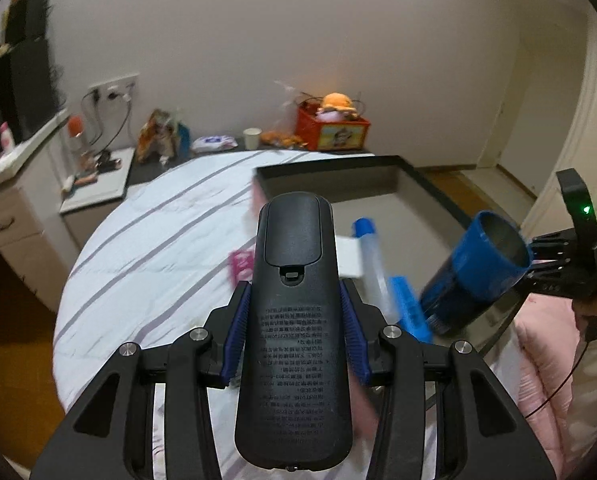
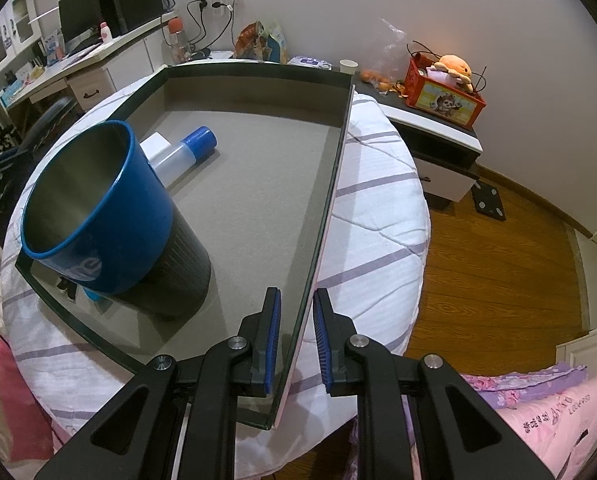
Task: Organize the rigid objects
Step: 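Carry the remote over the tray, lower it, open the left tool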
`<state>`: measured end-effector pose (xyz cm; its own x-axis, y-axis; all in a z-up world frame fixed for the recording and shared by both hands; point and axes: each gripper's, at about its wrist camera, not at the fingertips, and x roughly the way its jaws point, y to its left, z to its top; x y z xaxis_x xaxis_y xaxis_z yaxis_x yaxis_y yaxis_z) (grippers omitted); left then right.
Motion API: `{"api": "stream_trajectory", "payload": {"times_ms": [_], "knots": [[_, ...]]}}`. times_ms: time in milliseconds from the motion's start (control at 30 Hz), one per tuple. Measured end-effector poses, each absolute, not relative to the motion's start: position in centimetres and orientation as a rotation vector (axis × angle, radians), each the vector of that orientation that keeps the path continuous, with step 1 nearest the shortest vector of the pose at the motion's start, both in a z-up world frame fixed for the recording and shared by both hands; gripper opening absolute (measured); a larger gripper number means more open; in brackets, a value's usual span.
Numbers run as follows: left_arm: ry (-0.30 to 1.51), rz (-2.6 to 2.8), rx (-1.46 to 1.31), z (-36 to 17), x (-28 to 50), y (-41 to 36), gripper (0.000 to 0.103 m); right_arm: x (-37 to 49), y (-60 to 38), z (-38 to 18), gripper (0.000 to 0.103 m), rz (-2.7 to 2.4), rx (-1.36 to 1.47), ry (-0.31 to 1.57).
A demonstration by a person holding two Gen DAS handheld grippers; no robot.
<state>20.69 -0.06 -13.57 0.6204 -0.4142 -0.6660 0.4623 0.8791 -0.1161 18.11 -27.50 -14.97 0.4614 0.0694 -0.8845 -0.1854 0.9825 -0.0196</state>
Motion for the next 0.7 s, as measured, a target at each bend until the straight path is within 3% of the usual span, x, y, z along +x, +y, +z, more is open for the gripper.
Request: {"api": "stream_trajectory", "payload": {"times_ms": [333,700], "knots": [[0.79,-0.573,0.117,-13.6,23.1,-6.6,0.044,18.0,-27.7,-15.0,0.018,0.169,-0.112,1.074],[0.915,-0.6,0.152,-17.4,24.6,-10.6,0.044,18.1,-27.8,-15.1,0.018,0.179,-0.108,1.073]]}}
